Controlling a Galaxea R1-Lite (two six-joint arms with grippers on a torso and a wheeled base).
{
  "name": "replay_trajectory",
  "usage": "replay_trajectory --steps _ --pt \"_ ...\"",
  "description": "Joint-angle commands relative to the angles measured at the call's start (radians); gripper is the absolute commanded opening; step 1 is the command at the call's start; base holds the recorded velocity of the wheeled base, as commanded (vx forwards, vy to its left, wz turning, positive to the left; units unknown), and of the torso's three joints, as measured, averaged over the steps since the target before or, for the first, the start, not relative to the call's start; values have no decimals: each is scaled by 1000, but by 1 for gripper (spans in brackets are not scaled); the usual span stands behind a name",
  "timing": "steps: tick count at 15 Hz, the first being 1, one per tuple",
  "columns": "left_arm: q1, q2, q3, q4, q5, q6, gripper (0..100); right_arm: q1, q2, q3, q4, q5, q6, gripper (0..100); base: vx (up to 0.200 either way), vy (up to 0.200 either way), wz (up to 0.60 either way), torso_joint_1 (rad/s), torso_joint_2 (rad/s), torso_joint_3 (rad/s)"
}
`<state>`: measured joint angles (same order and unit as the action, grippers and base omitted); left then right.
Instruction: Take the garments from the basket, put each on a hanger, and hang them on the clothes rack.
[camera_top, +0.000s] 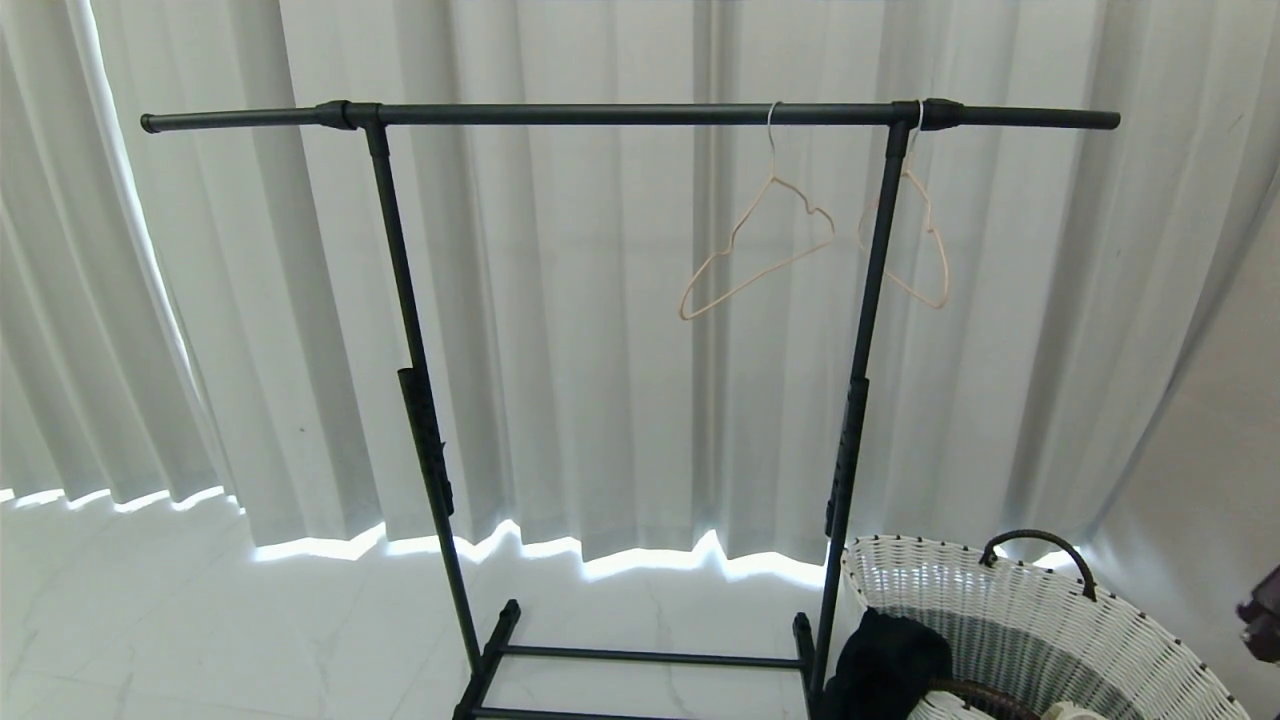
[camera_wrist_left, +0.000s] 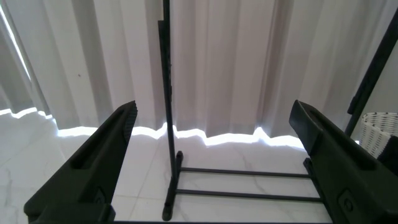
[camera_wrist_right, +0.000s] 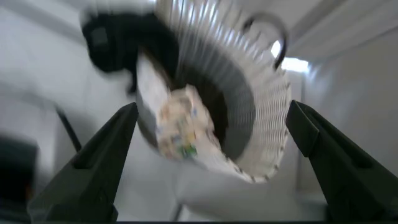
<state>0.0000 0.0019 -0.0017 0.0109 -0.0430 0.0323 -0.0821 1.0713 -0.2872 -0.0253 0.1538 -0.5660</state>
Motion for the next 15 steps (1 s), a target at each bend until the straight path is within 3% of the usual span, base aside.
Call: replay_trajectory --steps 1,3,15 --pt "0 0 0 0 0 0 100 -84 469 -13 -116 -16 -173 100 0 0 0 0 0 0" --pt "0 0 0 0 0 0 100 -84 602 -13 -220 -97 -173 100 0 0 0 0 0 0" --pt "0 0 0 0 0 0 100 -71 1035 -15 -685 -128 -207 100 0 0 0 0 0 0"
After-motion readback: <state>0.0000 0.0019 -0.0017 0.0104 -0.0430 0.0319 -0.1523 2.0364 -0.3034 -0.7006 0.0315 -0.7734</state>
